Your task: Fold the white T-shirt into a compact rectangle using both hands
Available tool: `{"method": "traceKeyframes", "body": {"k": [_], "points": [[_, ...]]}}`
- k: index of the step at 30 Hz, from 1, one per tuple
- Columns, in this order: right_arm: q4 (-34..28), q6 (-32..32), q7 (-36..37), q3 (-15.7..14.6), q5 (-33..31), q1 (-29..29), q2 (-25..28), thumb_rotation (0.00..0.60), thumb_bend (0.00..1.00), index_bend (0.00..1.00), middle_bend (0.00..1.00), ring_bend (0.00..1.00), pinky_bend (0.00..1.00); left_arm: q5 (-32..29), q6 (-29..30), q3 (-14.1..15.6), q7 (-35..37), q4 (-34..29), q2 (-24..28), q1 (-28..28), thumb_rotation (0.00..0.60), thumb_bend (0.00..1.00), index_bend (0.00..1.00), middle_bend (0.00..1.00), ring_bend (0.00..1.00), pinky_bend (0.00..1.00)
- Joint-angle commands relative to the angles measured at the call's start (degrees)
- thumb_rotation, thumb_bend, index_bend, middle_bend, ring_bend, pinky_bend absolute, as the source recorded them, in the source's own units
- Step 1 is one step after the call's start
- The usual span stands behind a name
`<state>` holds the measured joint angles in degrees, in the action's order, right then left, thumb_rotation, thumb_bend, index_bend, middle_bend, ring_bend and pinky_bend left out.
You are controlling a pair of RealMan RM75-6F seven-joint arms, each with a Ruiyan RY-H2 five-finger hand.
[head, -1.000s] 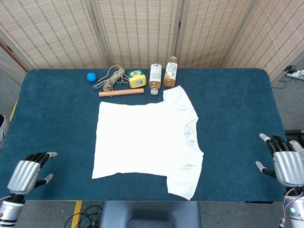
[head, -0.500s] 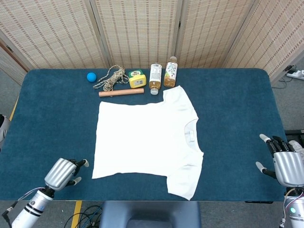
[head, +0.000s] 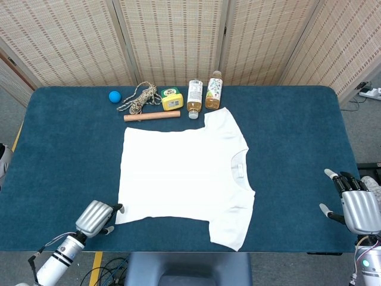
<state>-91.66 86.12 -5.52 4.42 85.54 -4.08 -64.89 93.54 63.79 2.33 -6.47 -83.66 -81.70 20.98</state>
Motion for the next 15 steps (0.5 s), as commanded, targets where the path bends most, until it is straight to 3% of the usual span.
{"method": "traceKeyframes", "body": {"k": [1, 15], "points": [[0.1, -0.08, 0.13, 0.0, -0.09, 0.0, -0.04, 0.6, 0.18, 0.14, 0.28, 0.21, 0.27, -1.52, -1.58, -0.01, -1.23, -0.15, -1.07, 0.73, 0.6, 0.19, 0.44, 0.86, 0.77, 0.93], [0.79, -0.37, 0.75, -0.18, -0.65, 0.31, -0.14, 0.6, 0.18, 0.14, 0.28, 0.21, 0.27, -5.65, -2.62, -0.99, -2.78, 0.78, -3.35, 1.72, 0.6, 0.24, 0.45, 0.86, 0.77, 0.93]]}}
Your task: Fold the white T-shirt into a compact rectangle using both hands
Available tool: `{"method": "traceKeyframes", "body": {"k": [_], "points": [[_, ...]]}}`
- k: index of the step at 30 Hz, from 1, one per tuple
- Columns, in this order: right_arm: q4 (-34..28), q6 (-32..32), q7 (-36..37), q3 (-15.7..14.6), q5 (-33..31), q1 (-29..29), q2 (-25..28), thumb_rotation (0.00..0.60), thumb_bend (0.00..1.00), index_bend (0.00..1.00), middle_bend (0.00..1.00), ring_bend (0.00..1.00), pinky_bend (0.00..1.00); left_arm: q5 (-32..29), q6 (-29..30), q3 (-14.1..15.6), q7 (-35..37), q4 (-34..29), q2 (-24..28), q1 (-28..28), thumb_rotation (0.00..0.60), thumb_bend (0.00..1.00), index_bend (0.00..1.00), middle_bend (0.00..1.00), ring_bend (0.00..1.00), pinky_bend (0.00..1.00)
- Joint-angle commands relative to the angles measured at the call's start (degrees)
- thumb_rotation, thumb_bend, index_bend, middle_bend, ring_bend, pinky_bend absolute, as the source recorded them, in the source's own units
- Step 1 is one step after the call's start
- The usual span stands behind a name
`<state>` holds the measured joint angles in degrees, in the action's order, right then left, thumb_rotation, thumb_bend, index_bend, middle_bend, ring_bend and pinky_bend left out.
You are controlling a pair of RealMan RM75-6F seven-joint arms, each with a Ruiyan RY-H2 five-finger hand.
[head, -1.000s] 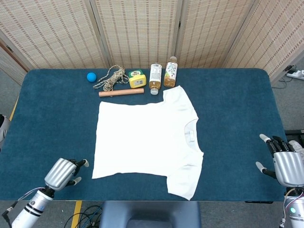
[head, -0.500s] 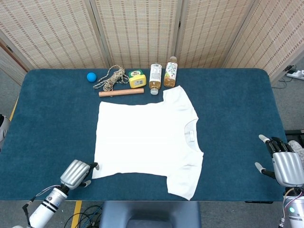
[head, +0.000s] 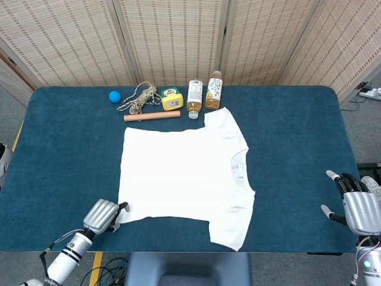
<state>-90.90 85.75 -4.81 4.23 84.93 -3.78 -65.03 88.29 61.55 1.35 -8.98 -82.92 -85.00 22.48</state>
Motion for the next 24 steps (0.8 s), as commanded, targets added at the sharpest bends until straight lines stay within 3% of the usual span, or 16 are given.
{"method": "traceKeyframes", "body": {"k": [1, 15, 24], "points": [[0.05, 0.02, 0.08, 0.04, -0.08, 0.03, 0.02, 0.6, 0.18, 0.14, 0.28, 0.21, 0.27, -0.56, -0.49, 0.02, -0.34, -0.05, -0.04, 0.29, 0.6, 0.24, 0.45, 0.86, 0.77, 0.93], [0.13, -0.12, 0.32, -0.07, -0.36, 0.26, 0.0, 0.6, 0.18, 0.14, 0.28, 0.21, 0.27, -2.19, -1.11, 0.0, -0.49, 0.19, -1.25, 1.25, 0.6, 0.25, 0.46, 0.86, 0.77, 0.93], [0.07, 0.11, 0.24, -0.01, -0.58, 0.51, 0.1, 0.6, 0.18, 0.14, 0.29, 0.21, 0.27, -2.81, -0.1, -0.87, 1.3, 2.42, -2.94, 1.65, 0.6, 0.34, 0.51, 0.88, 0.78, 0.93]]}}
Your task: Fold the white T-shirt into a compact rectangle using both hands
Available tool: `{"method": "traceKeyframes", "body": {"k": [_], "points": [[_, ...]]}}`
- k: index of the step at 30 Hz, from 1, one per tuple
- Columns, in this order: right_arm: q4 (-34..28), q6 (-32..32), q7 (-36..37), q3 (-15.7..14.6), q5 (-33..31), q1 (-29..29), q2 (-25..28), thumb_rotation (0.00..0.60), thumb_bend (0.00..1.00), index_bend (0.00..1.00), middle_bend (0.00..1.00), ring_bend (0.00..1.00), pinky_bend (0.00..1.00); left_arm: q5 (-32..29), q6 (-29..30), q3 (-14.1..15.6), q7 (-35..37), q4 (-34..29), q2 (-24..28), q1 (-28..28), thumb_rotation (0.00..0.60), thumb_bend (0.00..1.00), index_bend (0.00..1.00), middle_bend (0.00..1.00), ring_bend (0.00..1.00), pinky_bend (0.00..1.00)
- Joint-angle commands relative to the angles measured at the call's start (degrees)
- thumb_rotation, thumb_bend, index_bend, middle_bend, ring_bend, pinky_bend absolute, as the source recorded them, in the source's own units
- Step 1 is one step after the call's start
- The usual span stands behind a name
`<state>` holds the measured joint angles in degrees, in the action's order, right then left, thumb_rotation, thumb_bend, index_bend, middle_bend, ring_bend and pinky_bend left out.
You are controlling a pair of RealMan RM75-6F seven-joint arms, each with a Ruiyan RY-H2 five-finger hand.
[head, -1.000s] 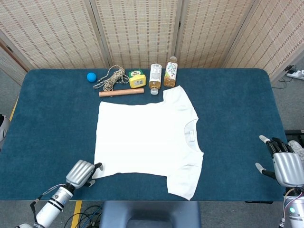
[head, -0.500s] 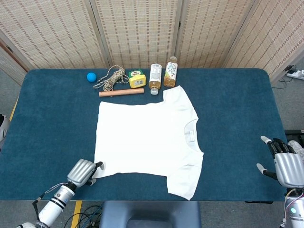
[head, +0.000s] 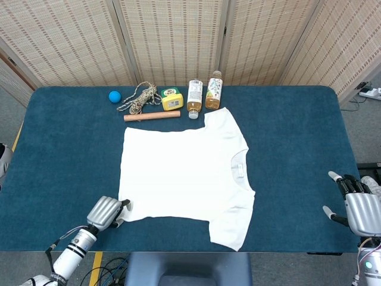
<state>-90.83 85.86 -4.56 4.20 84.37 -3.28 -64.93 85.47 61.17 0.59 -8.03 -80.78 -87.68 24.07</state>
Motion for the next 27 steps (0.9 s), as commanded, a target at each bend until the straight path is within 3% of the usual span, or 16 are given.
{"method": "traceKeyframes", "body": {"k": [1, 18, 27], "points": [[0.01, -0.02, -0.02, 0.02, -0.07, 0.02, -0.02, 0.6, 0.18, 0.14, 0.29, 0.21, 0.27, 0.04, 0.34, -0.11, 0.51, 0.48, -0.39, 0.11, 0.6, 0.35, 0.51, 0.88, 0.79, 0.93], [0.85, -0.18, 0.73, -0.17, 1.41, -0.52, -0.63, 0.6, 0.18, 0.14, 0.31, 0.21, 0.27, 0.43, 1.34, 0.41, 2.26, 2.77, -1.91, 0.46, 0.6, 0.5, 0.62, 0.89, 0.79, 0.93], [3.19, -2.46, 2.1, -3.13, 10.54, -4.08, -2.67, 0.6, 0.21, 0.2, 0.36, 0.26, 0.27, 1.72, 3.93, 0.65, 2.01, 1.6, -1.94, -0.05, 0.6, 0.5, 0.63, 0.89, 0.8, 0.93]]}}
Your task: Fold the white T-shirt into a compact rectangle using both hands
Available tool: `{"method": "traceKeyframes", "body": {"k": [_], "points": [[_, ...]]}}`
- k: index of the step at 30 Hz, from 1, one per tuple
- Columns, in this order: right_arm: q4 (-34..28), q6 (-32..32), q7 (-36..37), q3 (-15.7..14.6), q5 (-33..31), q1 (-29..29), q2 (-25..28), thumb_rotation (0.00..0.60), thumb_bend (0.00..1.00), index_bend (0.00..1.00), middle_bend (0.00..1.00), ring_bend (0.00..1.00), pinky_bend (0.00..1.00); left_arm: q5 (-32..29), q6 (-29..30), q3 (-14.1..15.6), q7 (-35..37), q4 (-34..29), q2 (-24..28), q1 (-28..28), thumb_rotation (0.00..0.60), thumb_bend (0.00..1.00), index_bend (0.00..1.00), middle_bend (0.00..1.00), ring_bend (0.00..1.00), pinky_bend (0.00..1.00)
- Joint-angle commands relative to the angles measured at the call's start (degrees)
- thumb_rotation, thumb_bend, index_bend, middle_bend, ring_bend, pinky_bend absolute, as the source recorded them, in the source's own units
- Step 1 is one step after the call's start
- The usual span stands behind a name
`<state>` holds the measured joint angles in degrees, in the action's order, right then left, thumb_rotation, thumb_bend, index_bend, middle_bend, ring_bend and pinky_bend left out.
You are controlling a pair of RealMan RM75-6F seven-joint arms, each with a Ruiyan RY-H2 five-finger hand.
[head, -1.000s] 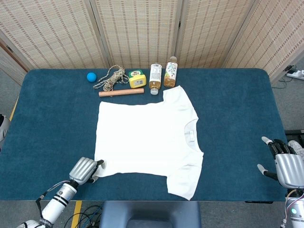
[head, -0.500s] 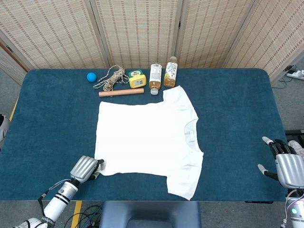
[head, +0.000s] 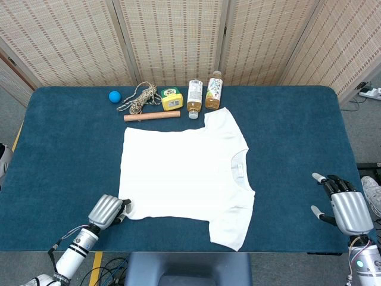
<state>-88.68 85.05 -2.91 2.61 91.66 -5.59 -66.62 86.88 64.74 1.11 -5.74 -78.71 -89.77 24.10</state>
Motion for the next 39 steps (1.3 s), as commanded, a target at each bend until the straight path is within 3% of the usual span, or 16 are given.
{"method": "traceKeyframes", "body": {"k": [1, 4, 5, 7, 9, 10, 14, 26, 39], "points": [[1.44, -2.75, 0.42, -2.17, 4.62, -2.66, -1.37, 0.6, 0.21, 0.21, 0.36, 0.26, 0.27, 0.37, 0.46, 0.17, -0.49, -0.86, 0.31, -0.09, 0.6, 0.5, 0.62, 0.89, 0.8, 0.93], [2.72, -5.82, 0.05, -3.89, 8.14, -5.04, -2.53, 0.6, 0.21, 0.22, 0.37, 0.27, 0.28, 0.36, 0.61, 0.21, -1.04, -1.79, 0.7, -0.1, 0.6, 0.5, 0.62, 0.89, 0.8, 0.93], [3.28, -6.63, -0.34, -4.23, 9.03, -5.73, -3.01, 0.6, 0.21, 0.24, 0.4, 0.31, 0.31, 0.34, 0.66, 0.21, -1.18, -1.99, 0.78, -0.12, 0.6, 0.5, 0.62, 0.89, 0.8, 0.93], [4.44, -8.05, -1.4, -4.71, 10.26, -6.89, -4.22, 0.6, 0.21, 0.26, 0.48, 0.45, 0.45, 0.33, 0.78, 0.25, -1.47, -2.31, 0.93, -0.15, 0.6, 0.5, 0.62, 0.89, 0.8, 0.93], [5.66, -9.39, -2.28, -5.09, 11.4, -8.12, -5.85, 0.6, 0.21, 0.31, 0.64, 0.66, 0.72, 0.2, 0.82, 0.32, -1.65, -2.69, 1.15, -0.24, 0.6, 0.5, 0.62, 0.89, 0.8, 0.93], [6.57, -9.46, -2.5, -5.12, 11.98, -8.55, -6.81, 0.6, 0.2, 0.34, 0.68, 0.71, 0.79, 0.13, 0.86, 0.34, -1.69, -2.84, 1.26, -0.29, 0.6, 0.5, 0.62, 0.89, 0.8, 0.93], [11.82, -9.53, -2.76, -5.58, 13.61, -9.77, -11.41, 0.6, 0.17, 0.45, 0.82, 0.85, 0.94, -0.14, 1.27, 0.5, -1.73, -3.23, 1.61, -0.7, 0.6, 0.5, 0.61, 0.89, 0.8, 0.93], [21.03, -11.2, -0.4, -7.13, 14.44, -12.66, -18.81, 0.6, 0.14, 0.48, 0.87, 0.9, 0.99, -0.91, 1.2, 0.6, -1.31, -3.51, 1.97, -1.12, 0.6, 0.5, 0.61, 0.89, 0.8, 0.93], [24.7, -13.12, 0.72, -8.12, 13.2, -14.87, -21.25, 0.6, 0.14, 0.49, 0.87, 0.9, 0.99, -1.56, 1.06, 0.4, -0.7, -3.95, 2.49, -1.27, 0.6, 0.5, 0.61, 0.89, 0.8, 0.93]]}}
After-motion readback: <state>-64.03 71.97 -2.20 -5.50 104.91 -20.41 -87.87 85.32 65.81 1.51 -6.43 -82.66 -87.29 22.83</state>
